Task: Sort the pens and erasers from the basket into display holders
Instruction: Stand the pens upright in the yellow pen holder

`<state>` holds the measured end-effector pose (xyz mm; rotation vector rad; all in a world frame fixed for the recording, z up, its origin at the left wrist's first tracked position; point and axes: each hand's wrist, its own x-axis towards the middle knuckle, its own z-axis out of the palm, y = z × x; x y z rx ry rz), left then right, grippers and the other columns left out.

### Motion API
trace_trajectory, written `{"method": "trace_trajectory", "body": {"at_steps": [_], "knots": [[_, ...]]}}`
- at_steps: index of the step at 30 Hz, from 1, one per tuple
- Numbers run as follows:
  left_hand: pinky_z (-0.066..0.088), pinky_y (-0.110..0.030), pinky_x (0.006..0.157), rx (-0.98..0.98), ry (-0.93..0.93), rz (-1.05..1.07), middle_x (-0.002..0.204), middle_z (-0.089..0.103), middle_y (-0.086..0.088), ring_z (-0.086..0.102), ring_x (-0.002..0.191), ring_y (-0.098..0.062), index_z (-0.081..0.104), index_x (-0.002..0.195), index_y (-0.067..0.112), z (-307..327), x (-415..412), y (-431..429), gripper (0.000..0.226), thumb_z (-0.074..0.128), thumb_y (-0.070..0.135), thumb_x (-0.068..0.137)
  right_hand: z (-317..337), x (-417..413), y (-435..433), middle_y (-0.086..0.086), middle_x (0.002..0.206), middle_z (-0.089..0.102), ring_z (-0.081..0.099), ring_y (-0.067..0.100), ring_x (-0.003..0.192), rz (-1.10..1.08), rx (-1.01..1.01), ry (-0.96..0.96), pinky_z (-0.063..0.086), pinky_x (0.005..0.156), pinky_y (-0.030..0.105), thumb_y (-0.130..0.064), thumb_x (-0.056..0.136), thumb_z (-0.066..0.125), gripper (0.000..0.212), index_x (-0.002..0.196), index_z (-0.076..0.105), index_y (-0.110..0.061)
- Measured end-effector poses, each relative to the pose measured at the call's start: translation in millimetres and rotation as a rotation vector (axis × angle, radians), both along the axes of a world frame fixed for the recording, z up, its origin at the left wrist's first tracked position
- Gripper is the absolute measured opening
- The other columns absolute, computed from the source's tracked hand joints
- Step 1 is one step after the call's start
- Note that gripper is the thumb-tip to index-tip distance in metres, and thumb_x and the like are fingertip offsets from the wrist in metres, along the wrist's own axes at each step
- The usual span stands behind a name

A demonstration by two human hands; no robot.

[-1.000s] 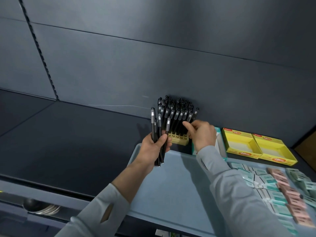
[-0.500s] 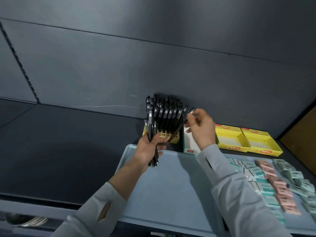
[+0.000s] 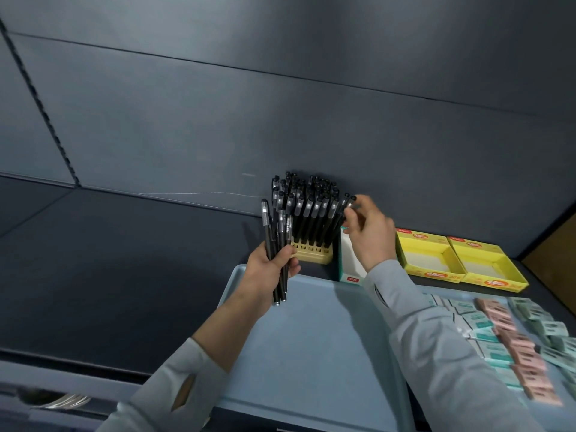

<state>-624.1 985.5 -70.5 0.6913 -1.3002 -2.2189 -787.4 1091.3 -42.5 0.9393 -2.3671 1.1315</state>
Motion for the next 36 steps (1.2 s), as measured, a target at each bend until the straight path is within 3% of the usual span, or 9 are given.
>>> {"method": "trace_trajectory", "body": {"at_steps": [3, 7, 10, 14, 18, 21, 25, 29, 36], "knots": [[0.058, -0.032, 0.083, -0.010, 0.027, 0.000, 0.092, 0.067, -0.009, 0.066, 0.083, -0.019, 0.054, 0.117, -0.004, 0.2, 3.1, -1.7, 0.022, 0.049, 0.008, 0.099, -6.1, 1.1, -6.8, 0.008, 0.087, 0.073, 0.069, 0.036, 0.077, 0.023, 0.049, -0.035, 0.055, 0.073, 0.044, -0.022, 0.095, 0.056, 0.010, 0.103, 0.059, -0.016], [0.059, -0.031, 0.082, -0.022, 0.045, -0.006, 0.096, 0.072, -0.010, 0.070, 0.086, -0.019, 0.056, 0.116, -0.004, 0.5, 5.7, -2.1, 0.022, 0.050, 0.009, 0.099, -0.9, 8.8, -8.1, 0.001, 0.083, 0.065, 0.060, 0.022, 0.073, -0.059, -0.074, 0.020, 0.044, 0.069, 0.028, -0.025, 0.089, 0.066, 0.015, 0.098, 0.058, -0.015], [0.059, -0.031, 0.081, -0.055, 0.058, -0.014, 0.097, 0.072, -0.011, 0.071, 0.087, -0.019, 0.056, 0.116, -0.003, 1.6, 4.4, -2.1, 0.021, 0.051, 0.009, 0.098, 9.4, 29.8, -9.8, -0.003, 0.079, 0.059, 0.053, 0.015, 0.070, 0.041, -0.165, 0.092, 0.040, 0.065, 0.028, -0.034, 0.091, 0.064, 0.019, 0.087, 0.059, -0.016], [0.059, -0.032, 0.079, -0.054, 0.083, -0.030, 0.099, 0.073, -0.013, 0.071, 0.089, -0.024, 0.057, 0.116, 0.002, 3.3, 1.7, 1.3, 0.020, 0.052, 0.007, 0.097, 7.2, 53.8, -24.1, -0.009, 0.077, 0.065, 0.059, 0.008, 0.072, 0.332, -0.042, -0.128, 0.049, 0.069, 0.027, -0.039, 0.087, 0.066, 0.019, 0.081, 0.066, -0.021], [0.058, -0.031, 0.080, -0.066, 0.107, -0.053, 0.102, 0.073, -0.012, 0.071, 0.093, -0.023, 0.059, 0.115, 0.006, 2.3, 2.9, 1.6, 0.019, 0.052, 0.007, 0.097, -4.1, 53.6, -30.4, -0.012, 0.070, 0.063, 0.065, 0.016, 0.070, 0.399, -0.062, -0.373, 0.057, 0.069, 0.038, -0.034, 0.084, 0.069, 0.012, 0.076, 0.063, -0.027], [0.057, -0.036, 0.086, -0.104, 0.054, -0.019, 0.104, 0.073, -0.011, 0.070, 0.097, -0.022, 0.062, 0.114, 0.007, -0.3, 4.4, -1.9, 0.019, 0.054, 0.010, 0.097, -5.2, 51.9, -30.5, -0.011, 0.070, 0.063, 0.061, 0.008, 0.068, 0.393, -0.052, -0.384, 0.051, 0.070, 0.026, -0.023, 0.087, 0.069, 0.012, 0.077, 0.064, -0.020], [0.058, -0.028, 0.070, 0.024, 0.021, 0.083, 0.090, 0.074, -0.006, 0.072, 0.079, -0.018, 0.059, 0.111, 0.009, -2.2, 9.5, -14.6, 0.014, 0.052, 0.011, 0.099, -3.0, 45.8, -30.1, -0.003, 0.075, 0.064, 0.063, 0.017, 0.072, 0.355, -0.079, -0.381, 0.056, 0.067, 0.034, -0.021, 0.090, 0.066, 0.010, 0.082, 0.063, -0.015], [0.039, -0.023, 0.047, 0.049, -0.030, 0.185, 0.074, 0.054, -0.003, 0.041, 0.053, -0.011, 0.049, 0.109, 0.013, -7.1, 18.1, -33.0, 0.009, 0.043, 0.017, 0.103, 7.3, 44.9, -31.7, 0.004, 0.078, 0.070, 0.069, 0.015, 0.064, 0.262, -0.211, -0.297, 0.059, 0.063, 0.031, -0.021, 0.092, 0.064, 0.011, 0.090, 0.063, -0.010], [0.030, -0.021, 0.043, -0.056, -0.115, 0.151, 0.073, 0.036, 0.001, 0.029, 0.050, -0.008, 0.037, 0.086, 0.015, -6.5, 24.3, -44.5, 0.032, 0.050, 0.042, 0.097, 4.3, 56.6, -59.3, -0.007, 0.077, 0.070, 0.071, 0.006, 0.067, 0.283, -0.186, -0.176, 0.058, 0.073, 0.042, -0.023, 0.094, 0.061, 0.008, 0.090, 0.061, -0.016]]}}
